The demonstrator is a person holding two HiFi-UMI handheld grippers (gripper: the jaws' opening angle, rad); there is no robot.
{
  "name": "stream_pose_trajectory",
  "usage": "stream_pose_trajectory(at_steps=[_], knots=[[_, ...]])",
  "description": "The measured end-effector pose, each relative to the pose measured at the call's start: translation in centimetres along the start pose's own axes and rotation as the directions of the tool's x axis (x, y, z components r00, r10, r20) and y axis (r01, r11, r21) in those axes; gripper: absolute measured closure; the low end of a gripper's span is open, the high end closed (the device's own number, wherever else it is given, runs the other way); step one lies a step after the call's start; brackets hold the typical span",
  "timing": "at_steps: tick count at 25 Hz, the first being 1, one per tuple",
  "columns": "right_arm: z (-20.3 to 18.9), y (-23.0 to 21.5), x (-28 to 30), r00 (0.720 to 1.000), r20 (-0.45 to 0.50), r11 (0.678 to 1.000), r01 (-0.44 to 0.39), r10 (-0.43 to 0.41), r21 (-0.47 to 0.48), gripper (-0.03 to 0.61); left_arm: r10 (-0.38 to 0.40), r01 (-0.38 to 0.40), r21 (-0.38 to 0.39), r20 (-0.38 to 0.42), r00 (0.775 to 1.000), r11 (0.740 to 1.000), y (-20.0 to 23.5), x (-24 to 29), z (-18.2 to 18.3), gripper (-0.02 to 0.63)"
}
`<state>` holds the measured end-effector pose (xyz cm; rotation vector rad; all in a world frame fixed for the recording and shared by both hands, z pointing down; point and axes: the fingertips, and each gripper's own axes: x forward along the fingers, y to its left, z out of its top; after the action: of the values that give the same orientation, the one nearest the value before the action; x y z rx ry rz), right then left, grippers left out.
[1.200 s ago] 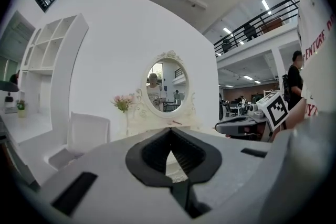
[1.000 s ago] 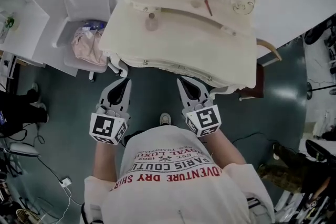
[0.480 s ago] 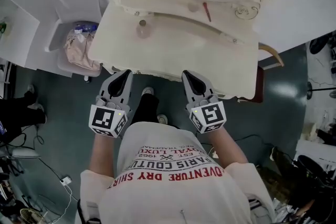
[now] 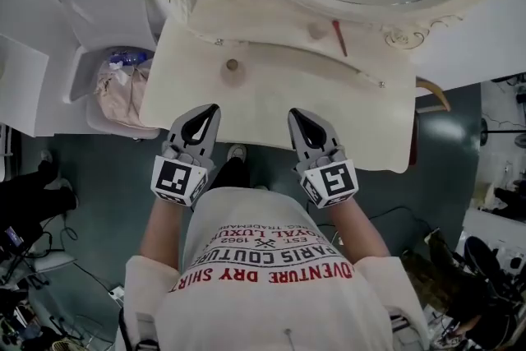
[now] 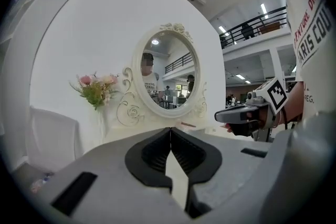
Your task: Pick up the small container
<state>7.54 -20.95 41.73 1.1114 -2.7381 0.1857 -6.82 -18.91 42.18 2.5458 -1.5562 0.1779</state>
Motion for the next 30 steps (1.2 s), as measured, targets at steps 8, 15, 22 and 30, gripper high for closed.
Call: stream_pose_trajectory(at_steps=[8, 15, 22, 30], knots=[[-1.4, -1.1, 7.5, 1.000, -0.022, 1.000, 0.020, -0.019, 0.003, 0.580, -0.129, 0.131, 0.012, -0.107, 0.986, 0.991, 4.7, 6.4, -5.0, 0.535], [-4.1, -2.7, 10.3, 0.995, -0.076, 0.997, 0.063, -0.061, 0.036, 0.580, -0.164, 0.165, -0.007, -0.198, 0.966, 0.986, 7.1, 10.5, -9.7, 0.452], [-5.6, -5.3, 12.5, 0.990, -0.086, 0.990, 0.121, -0.115, 0.071, 0.580, -0.207, 0.216, 0.016, -0.225, 0.952, 0.976, 7.6, 14.3, -11.9, 0.419], [-6.2, -6.7, 13.9, 0.986, -0.099, 0.986, 0.144, -0.135, 0.084, 0.580, -0.252, 0.268, 0.048, -0.216, 0.943, 0.962, 7.3, 17.0, -12.2, 0.420]])
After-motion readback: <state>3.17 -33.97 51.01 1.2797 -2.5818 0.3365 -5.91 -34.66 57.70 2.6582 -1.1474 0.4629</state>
